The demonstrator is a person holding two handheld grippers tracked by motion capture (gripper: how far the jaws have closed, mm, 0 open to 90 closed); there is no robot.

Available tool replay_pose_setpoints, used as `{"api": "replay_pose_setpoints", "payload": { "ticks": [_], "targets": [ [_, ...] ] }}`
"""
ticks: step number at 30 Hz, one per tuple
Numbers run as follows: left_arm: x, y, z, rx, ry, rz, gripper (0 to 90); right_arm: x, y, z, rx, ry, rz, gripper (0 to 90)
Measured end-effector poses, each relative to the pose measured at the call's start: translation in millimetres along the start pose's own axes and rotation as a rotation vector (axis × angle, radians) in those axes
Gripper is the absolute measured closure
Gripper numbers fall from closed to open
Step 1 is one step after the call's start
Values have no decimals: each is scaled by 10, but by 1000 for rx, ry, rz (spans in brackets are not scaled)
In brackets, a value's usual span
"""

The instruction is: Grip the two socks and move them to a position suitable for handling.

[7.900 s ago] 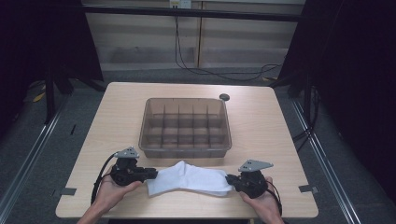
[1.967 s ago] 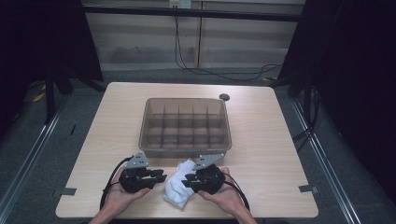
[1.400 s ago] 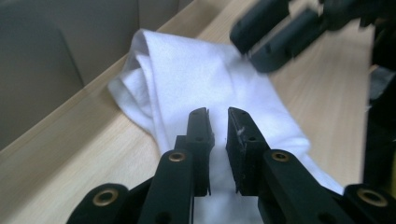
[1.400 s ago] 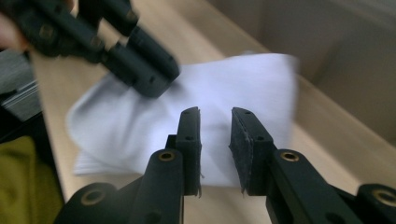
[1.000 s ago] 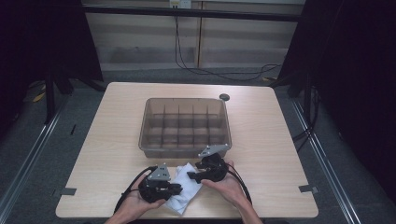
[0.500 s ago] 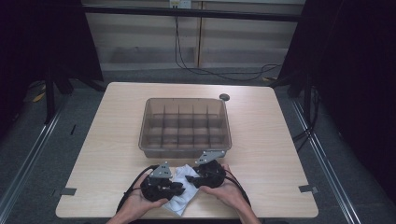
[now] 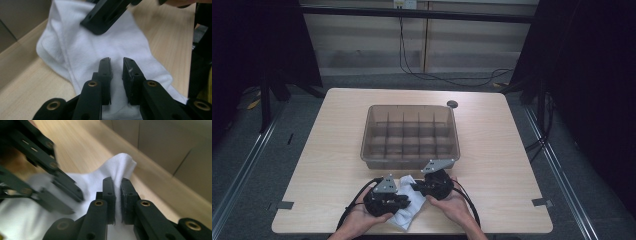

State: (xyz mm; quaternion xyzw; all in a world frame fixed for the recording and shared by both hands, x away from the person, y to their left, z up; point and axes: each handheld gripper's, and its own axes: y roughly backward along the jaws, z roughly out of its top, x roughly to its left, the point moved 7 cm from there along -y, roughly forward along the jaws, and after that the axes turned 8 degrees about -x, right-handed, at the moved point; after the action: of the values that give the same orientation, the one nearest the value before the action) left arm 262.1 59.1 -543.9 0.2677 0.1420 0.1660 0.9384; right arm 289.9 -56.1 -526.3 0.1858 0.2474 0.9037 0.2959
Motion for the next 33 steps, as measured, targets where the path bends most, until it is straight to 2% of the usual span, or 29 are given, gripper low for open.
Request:
{"api": "replay_pose_setpoints", "payload": {
  "ticks": [2,5,8,10,12,14,20,22,23,24,26,29,33],
  "targets": [
    [21,-28,19,-11,3,8,772,39,65,68,-31,3,18,848],
    [37,-48,31,-20,6,20,772,122,110,103,-42,25,29,850],
    [32,-53,31,-34,-17,45,772,144,117,107,-45,28,34,850],
    [34,-35,48,-35,18,24,752,106,127,100,-44,25,21,851],
    [35,0,60,-38,21,9,715,71,140,92,-39,26,2,850],
    [44,56,102,-71,44,0,695,23,161,82,-36,22,-9,850],
    [41,224,218,-128,36,10,687,-155,306,18,-37,-4,-62,851],
    [23,263,234,-140,41,-1,697,-224,381,-12,-38,-11,-88,850],
    [6,283,229,-139,41,-17,714,-248,406,-24,-37,-11,-100,850],
    [-14,288,221,-135,45,-36,767,-282,440,-42,-35,-11,-114,850],
    [-59,275,186,-111,33,-52,842,-327,481,-68,-36,-21,-125,850],
    [-138,191,98,-53,22,-94,873,-394,534,-101,-39,-32,-146,850],
    [-184,71,21,-2,16,-109,870,-425,567,-98,-47,-40,-161,850]
  ]
}}
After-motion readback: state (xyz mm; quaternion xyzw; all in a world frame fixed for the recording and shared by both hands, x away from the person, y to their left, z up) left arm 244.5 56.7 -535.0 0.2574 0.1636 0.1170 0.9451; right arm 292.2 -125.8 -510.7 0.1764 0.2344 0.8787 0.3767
